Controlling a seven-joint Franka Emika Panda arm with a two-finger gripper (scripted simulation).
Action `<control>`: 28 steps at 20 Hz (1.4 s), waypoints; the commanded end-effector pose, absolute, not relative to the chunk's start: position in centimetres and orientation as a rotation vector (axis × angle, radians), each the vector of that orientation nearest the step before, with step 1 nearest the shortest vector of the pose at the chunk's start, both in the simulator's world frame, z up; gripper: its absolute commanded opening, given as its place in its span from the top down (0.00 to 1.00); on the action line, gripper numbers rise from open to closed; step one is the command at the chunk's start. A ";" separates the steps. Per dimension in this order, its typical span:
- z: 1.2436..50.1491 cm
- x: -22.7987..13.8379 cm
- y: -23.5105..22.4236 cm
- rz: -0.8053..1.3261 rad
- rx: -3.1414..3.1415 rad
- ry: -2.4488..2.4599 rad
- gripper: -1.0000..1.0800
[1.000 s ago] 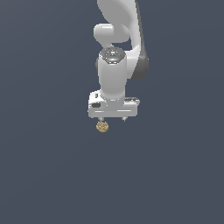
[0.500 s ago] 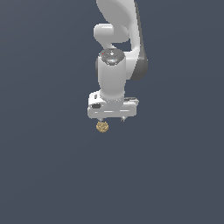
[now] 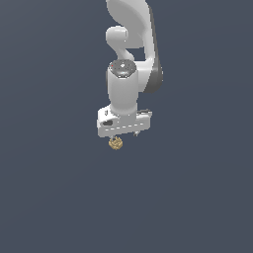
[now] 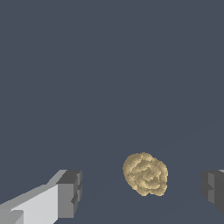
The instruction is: Pick up the object and move it to a goal position.
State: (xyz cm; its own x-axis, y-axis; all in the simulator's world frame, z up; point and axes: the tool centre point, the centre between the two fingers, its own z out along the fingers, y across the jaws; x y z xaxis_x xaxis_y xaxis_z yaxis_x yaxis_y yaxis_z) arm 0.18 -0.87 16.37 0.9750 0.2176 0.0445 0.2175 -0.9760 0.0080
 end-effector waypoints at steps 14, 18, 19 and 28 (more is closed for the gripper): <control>13.1 -1.6 -3.2 0.033 2.991 0.925 0.04; 12.3 -2.2 -3.8 0.024 2.941 1.074 0.04; 12.1 -2.3 -3.9 0.022 2.928 1.112 0.04; 10.5 -3.4 -4.9 0.007 2.802 1.410 0.04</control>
